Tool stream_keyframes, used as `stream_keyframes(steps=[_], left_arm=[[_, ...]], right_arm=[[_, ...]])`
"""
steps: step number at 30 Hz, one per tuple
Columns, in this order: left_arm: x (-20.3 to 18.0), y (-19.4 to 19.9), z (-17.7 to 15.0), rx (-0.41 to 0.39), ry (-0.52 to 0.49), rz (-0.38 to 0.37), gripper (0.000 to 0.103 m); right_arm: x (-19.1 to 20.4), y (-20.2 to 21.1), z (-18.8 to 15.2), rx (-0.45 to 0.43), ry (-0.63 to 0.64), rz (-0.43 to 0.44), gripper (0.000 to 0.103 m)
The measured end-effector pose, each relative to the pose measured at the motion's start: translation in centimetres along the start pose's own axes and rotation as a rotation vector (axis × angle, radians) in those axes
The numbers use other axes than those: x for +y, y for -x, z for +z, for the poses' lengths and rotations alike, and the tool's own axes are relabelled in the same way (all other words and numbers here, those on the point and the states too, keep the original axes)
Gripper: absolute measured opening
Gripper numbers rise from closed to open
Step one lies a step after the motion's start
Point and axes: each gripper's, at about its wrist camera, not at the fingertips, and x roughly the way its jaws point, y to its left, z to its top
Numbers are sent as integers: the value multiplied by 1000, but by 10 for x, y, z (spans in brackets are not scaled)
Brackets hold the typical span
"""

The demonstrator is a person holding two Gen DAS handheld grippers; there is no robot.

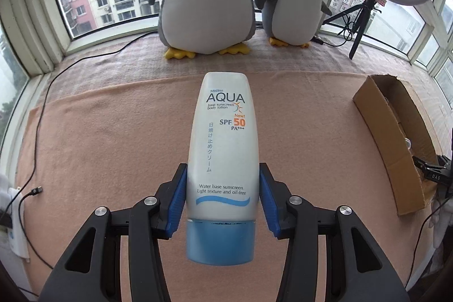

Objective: Organize rigid objects
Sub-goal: 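Carry the sunscreen tube into the box and open the left gripper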

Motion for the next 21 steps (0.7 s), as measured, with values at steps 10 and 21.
stream_keyframes(steps=[10, 21], left_arm=[[-132, -12, 36, -22, -188, -171, 47], [-240, -35, 60, -16, -336, -242, 47]], right_arm=[[1, -1, 1, -4, -7, 7, 95], [-5, -1, -2, -2, -22, 30, 96]])
